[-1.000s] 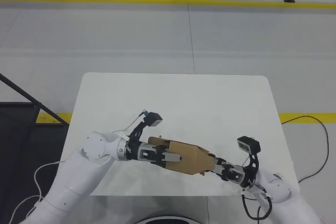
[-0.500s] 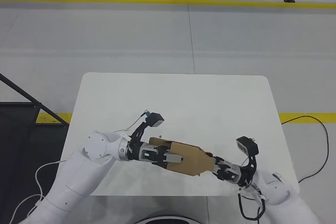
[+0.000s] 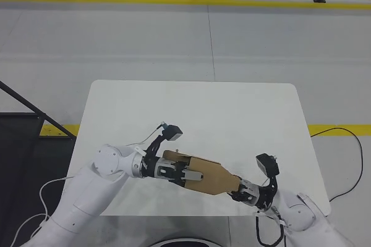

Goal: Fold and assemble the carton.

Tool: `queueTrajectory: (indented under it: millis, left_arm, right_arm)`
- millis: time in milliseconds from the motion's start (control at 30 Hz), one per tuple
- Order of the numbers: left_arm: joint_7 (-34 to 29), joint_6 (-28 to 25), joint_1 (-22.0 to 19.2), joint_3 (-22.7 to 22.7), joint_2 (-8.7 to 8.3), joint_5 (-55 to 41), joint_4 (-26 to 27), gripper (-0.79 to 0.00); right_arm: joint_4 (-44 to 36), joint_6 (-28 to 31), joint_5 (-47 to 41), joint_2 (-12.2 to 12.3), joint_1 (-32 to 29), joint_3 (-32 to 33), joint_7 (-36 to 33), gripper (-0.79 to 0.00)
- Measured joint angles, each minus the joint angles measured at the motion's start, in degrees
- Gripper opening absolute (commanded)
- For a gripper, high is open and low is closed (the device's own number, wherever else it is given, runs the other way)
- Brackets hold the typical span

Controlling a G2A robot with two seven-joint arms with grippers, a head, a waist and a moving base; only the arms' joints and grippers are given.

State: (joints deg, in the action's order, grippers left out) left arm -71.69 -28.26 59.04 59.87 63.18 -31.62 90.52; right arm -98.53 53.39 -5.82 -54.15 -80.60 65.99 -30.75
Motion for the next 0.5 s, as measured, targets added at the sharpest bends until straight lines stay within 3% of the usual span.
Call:
queueTrajectory:
  millis: [500]
  left_arm:
    - [-0.2,-0.2,-0.4,-0.5,0.16,-0.2,-0.5,-0.785]
  right_arm:
    - [-1.8,-1.9,3.8,-0.4,-0.7,0.2,1.7,-0.545]
